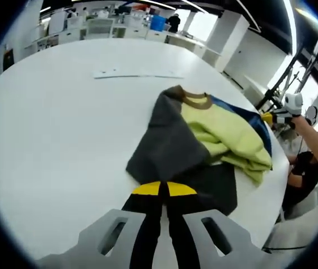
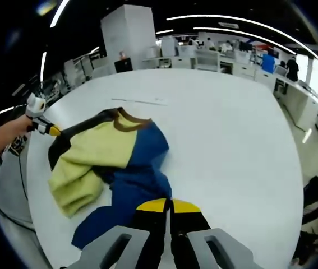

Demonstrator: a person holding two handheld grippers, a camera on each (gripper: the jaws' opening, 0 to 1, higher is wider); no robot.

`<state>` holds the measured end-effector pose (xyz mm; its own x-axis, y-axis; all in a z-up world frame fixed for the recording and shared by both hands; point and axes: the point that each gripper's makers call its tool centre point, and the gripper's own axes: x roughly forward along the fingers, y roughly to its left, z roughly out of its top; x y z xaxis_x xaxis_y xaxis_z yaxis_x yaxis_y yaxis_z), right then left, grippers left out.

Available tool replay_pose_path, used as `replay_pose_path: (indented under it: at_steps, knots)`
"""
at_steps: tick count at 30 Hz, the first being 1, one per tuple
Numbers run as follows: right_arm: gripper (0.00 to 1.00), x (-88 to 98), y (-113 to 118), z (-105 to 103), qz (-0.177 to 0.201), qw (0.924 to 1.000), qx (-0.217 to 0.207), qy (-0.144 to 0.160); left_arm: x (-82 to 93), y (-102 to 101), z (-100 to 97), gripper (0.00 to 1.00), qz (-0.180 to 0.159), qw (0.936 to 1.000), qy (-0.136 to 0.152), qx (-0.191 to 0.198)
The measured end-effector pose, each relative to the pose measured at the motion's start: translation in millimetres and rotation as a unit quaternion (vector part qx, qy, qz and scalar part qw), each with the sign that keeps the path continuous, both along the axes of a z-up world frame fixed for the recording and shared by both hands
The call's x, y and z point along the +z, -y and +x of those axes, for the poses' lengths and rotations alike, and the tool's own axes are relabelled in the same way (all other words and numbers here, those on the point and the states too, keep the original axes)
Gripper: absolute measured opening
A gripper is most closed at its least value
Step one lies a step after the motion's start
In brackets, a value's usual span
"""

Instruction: Fold the garment on the visible template until the final outline fits inside the template.

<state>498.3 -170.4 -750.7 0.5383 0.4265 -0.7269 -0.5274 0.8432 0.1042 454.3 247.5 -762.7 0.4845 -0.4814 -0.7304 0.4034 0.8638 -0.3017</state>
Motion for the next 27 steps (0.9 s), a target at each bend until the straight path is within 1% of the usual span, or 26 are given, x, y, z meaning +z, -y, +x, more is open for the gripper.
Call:
replay_pose_path:
  at_steps: [9, 13, 24, 27]
  knots:
    - [0.00, -8.7, 22, 12, -0.028, 0.9995, -0.010, -0.008, -0.2, -18, 9.9, 0.00, 0.019, 0.9998, -0.002, 0.001]
    - [0.00, -12.3, 29, 16, -0.033, 0.9992, -0.016, -0.012, -2.2, -24, 13.3, 0.00, 0.028, 0.9996, -0.005, -0.001]
    - [0.00, -15.7, 35, 29, -0.052, 0.9985, -0.012, -0.011, -6.4, -32, 20.6, 0.00, 0.048, 0.9987, -0.012, -0.013]
    - [0.00, -17.6, 37, 33, -0.056, 0.9982, -0.013, -0.012, -6.6, -36, 23.5, 0.00, 0.047, 0.9988, -0.013, -0.010]
